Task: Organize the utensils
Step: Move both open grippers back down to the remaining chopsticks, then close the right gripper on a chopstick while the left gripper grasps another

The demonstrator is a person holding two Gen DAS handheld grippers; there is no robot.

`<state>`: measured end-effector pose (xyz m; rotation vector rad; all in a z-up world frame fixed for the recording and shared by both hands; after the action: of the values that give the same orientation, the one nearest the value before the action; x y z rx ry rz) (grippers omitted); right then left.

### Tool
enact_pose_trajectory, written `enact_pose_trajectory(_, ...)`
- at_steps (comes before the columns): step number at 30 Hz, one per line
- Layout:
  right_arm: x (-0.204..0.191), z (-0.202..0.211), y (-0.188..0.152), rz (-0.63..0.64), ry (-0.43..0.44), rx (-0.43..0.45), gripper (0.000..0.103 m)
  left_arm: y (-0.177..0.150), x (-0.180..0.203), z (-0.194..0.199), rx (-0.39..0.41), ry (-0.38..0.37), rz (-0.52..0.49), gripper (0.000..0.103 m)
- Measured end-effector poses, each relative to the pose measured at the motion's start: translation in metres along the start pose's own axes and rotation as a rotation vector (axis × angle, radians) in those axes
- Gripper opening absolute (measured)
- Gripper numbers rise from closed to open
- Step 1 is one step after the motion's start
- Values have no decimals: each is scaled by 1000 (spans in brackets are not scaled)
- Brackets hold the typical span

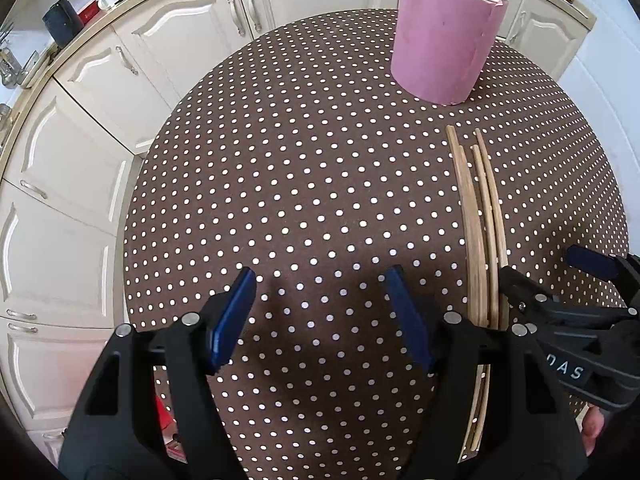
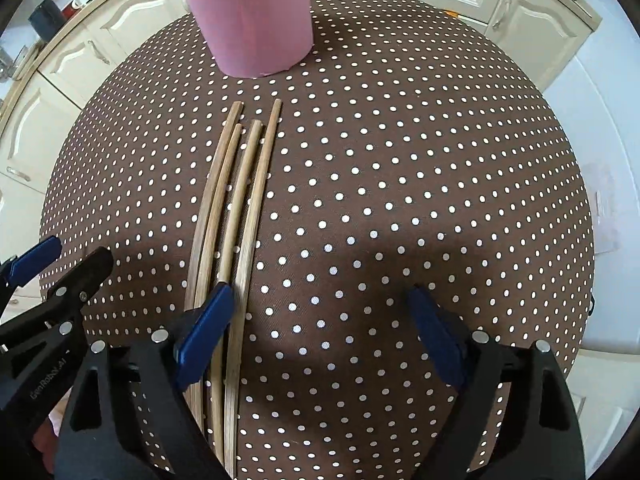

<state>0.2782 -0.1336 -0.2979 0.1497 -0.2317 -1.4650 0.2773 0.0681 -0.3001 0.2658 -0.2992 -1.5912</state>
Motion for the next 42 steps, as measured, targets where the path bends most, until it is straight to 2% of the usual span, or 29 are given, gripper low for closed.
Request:
enact_pose_trajectory(3,-2,-1,2,3,0,-1,84,0,5,0,-2,2,-3,67)
enact_pose_trajectory(5,-4,0,3,12,-2,1,79,-5,8,2,-3,-2,0,67)
enact_pose_trajectory(6,-5,-1,-2,20,0,5,72,-5,8,2,-3,0,2,67)
enact_pose_trajectory(7,-8,0,-3,33,2,8,60,-9,9,3,-3,-2,3,67)
enact_pose_trajectory(8,-13,0,-4,63,-50,13,55,-9,9,3,-6,-7,2,68)
enact_pose_trajectory(11,-20,2,-2,82,-30,29,38,-12,13,4,-12,2,0,68)
enact_pose_trajectory(13,-16,3,0,68,-35,43,18,-16,15,5,-11,2,1,68)
enact_pose_trajectory(15,-11,3,3,49,-34,46,7,-16,18,5,-11,-7,4,69)
enact_pose_trajectory(16,-7,3,3,36,-25,49,6,-18,20,6,-7,-14,3,69)
enact_pose_trajectory(20,12,1,4,-66,101,61,6,-20,32,6,-16,-29,-6,69)
enact_pose_trajectory(25,30,1,4,-134,198,63,6,-16,51,0,-40,-57,-19,71)
enact_pose_trajectory(29,47,8,1,-141,227,65,6,-14,68,-3,-60,-67,-47,71)
enact_pose_trajectory(35,53,4,1,-145,256,65,6,-14,85,-8,-108,-129,-45,72)
enact_pose_trajectory(40,56,8,-3,-147,266,64,6,-11,98,-14,-109,-113,-68,75)
enact_pose_trajectory(42,58,7,-3,-149,270,64,6,-8,99,-21,-126,-83,-75,77)
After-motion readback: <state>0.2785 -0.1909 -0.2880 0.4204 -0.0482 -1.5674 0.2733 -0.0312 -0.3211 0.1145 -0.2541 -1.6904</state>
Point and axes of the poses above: each gripper's, at about its wrist camera, not at the fingertips, and z roughly against the way its jaws point, x to its right, y to its top, the point moved 5 cm from there along -z, roughly the way its jaws point, and after that the axes turned 5 degrees about -y, right-handed, at the moved point
